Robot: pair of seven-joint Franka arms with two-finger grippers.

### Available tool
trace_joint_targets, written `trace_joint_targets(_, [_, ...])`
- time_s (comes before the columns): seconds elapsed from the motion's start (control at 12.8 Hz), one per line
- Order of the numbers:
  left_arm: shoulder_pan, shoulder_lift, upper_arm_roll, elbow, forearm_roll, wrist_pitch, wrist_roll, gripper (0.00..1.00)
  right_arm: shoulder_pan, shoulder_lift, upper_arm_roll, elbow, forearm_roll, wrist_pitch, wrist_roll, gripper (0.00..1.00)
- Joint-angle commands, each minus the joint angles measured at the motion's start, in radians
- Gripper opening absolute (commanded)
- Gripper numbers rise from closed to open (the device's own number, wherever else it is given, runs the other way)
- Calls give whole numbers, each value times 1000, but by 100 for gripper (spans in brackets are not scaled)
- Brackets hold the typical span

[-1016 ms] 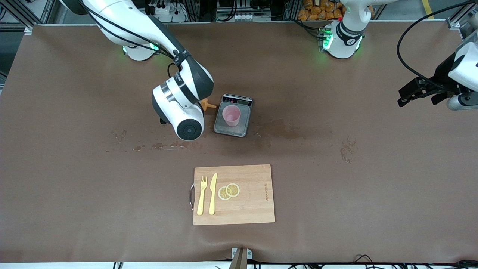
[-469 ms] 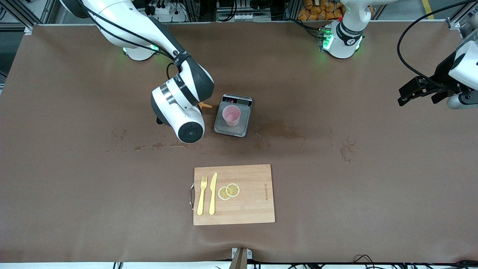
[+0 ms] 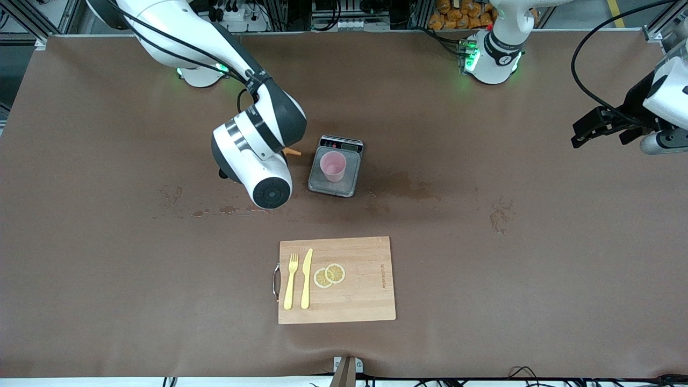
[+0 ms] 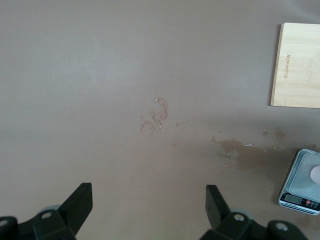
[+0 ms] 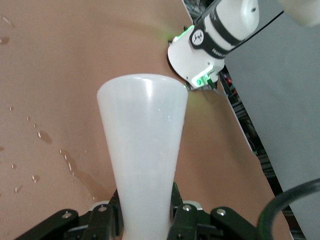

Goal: Add sauce to pink cup with both arms

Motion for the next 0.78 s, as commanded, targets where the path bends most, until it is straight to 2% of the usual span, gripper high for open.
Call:
trace_joint_targets(0.0, [0,-20,4,-3,-18,-18,21,100,0,23,3,75,-40,-81,24,14])
trace_joint_targets(0.16, [0,-20,4,-3,-18,-19,21,100,12,44,3,89,-42,-76,26,1])
trace_joint_targets(0.7, [2,-20,5,-3,-18,-19,21,100,23,57,5,109,-37,-55,26,0])
